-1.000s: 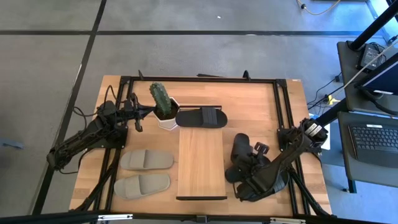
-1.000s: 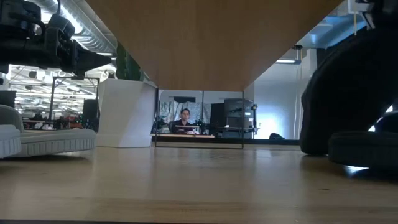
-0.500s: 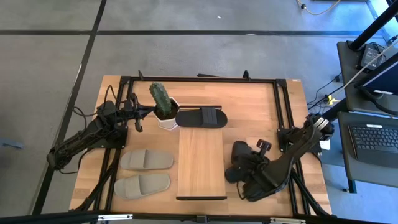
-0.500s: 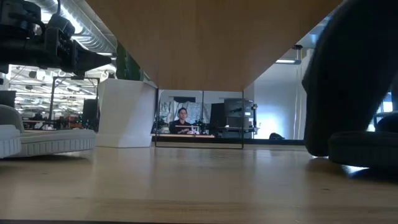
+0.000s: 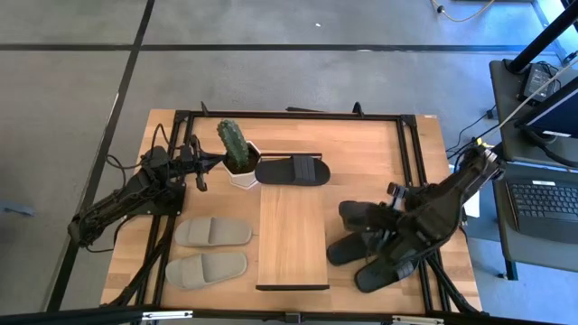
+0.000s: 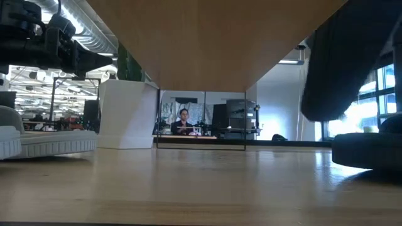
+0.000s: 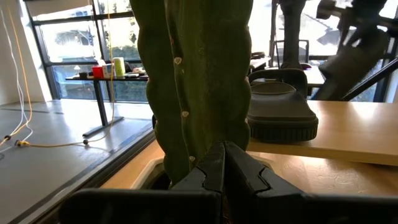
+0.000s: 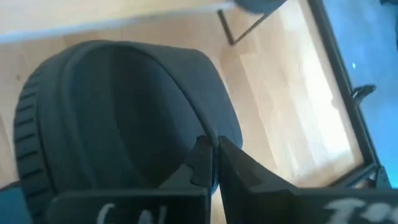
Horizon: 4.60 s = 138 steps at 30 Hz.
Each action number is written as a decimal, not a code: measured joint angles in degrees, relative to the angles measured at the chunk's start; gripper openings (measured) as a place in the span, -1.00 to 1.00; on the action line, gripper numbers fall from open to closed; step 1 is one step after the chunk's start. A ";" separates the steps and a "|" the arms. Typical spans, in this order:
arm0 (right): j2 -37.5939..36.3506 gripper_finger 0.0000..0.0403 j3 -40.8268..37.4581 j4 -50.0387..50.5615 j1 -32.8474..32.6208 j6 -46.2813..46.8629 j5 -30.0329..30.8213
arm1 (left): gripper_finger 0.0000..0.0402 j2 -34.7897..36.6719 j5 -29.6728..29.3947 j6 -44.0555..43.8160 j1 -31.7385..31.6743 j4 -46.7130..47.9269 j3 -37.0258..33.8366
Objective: Pick and place slides into the shelf
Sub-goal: Put the black slide on the shelf
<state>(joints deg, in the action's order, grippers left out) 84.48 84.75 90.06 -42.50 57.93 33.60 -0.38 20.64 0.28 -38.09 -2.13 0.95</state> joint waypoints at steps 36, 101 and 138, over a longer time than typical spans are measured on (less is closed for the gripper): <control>-19.80 -0.94 6.36 -0.05 -0.02 -17.90 8.03 | -1.00 0.00 -0.01 -0.28 -0.01 -0.02 0.02; -16.51 -0.94 -40.81 -106.84 38.41 -128.04 -40.46 | -1.00 0.00 -0.02 -0.14 -0.01 0.00 0.02; -11.37 -0.72 -43.19 -100.77 43.85 -126.80 -41.32 | -1.00 0.01 -0.02 -0.27 0.00 0.00 0.01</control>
<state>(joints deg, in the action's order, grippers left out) 73.10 41.56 -10.71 1.34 -68.87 -7.72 -0.37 20.62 0.01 -38.09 -2.13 0.96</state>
